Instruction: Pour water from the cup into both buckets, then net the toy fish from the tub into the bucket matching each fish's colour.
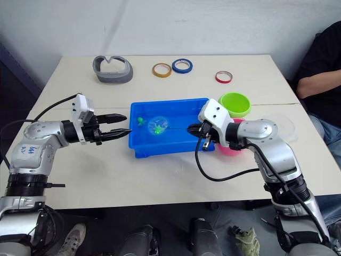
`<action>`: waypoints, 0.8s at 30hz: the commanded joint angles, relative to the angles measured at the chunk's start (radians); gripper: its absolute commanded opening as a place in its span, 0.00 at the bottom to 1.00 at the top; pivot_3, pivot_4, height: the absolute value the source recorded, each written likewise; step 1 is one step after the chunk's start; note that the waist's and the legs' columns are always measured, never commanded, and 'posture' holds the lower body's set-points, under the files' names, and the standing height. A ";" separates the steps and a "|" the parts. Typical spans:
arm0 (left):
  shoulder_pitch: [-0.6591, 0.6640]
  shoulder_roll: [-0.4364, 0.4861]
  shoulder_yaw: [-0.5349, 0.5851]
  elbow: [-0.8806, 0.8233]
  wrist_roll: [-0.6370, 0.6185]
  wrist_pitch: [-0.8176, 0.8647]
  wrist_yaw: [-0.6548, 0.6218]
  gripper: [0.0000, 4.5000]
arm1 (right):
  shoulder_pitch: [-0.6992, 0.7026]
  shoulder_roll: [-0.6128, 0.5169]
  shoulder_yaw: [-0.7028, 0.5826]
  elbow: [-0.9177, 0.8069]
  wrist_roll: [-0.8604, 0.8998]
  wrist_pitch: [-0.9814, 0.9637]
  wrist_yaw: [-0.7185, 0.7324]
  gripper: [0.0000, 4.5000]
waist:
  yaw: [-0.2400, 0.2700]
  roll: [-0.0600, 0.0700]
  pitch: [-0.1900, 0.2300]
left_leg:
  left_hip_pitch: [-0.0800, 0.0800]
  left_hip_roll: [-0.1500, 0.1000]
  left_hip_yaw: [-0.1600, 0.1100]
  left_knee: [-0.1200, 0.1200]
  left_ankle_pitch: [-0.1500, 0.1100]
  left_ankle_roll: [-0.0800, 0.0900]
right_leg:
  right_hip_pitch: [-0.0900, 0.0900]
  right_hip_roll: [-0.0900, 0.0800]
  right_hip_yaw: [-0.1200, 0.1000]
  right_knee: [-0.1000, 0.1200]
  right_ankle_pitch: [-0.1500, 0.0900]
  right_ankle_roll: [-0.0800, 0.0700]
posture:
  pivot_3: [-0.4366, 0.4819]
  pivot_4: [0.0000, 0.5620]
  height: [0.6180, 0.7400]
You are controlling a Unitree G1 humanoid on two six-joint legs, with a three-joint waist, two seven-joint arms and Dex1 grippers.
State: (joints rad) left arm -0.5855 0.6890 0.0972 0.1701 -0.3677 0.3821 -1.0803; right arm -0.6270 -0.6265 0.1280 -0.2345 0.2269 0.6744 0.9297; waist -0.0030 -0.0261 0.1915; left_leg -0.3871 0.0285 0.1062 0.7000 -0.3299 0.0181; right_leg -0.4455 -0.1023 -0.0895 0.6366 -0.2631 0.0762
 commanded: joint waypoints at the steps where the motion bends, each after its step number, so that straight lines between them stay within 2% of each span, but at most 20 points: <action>1: -0.031 0.006 0.004 -0.012 -0.007 -0.019 -0.004 0.66 | -0.022 -0.018 -0.050 -0.032 0.025 0.003 -0.019 0.00 | 0.000 0.000 0.000 | 0.000 0.000 0.000 0.000 0.000 0.000 | 0.000 0.000 0.000 0.000 0.000 0.000 | 0.48 0.27 0.78; 6: -0.053 -0.022 0.000 0.000 -0.017 -0.028 -0.003 0.66 | -0.029 -0.043 -0.137 -0.043 0.059 0.056 -0.059 0.00 | 0.001 0.000 0.000 | 0.000 0.000 0.000 0.000 0.000 0.000 | 0.000 0.000 0.000 0.000 0.000 0.000 | 0.48 0.27 0.78; 16: -0.190 -0.149 -0.033 0.129 -0.020 -0.108 -0.052 0.66 | 0.038 -0.214 -0.359 -0.035 0.081 0.116 -0.130 0.00 | 0.006 0.000 0.000 | -0.001 -0.001 0.000 0.000 0.000 0.001 | 0.000 0.000 -0.001 -0.001 0.000 0.000 | 0.48 0.27 0.78; 24: -0.304 -0.258 -0.065 0.279 -0.003 -0.217 -0.088 0.66 | 0.070 -0.282 -0.362 0.086 -0.019 0.022 -0.233 0.00 | 0.001 0.000 0.000 | 0.000 -0.001 0.001 0.000 0.000 0.001 | 0.000 0.002 0.000 -0.001 0.000 0.000 | 0.48 0.27 0.78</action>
State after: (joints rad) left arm -0.8573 0.4399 0.0332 0.4369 -0.3746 0.2009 -1.1582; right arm -0.5545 -0.8859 -0.2195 -0.1589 0.2361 0.7373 0.7249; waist -0.0019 -0.0261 0.1915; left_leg -0.3870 0.0279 0.1073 0.6997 -0.3300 0.0185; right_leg -0.4457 -0.0994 -0.0893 0.6351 -0.2630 0.0763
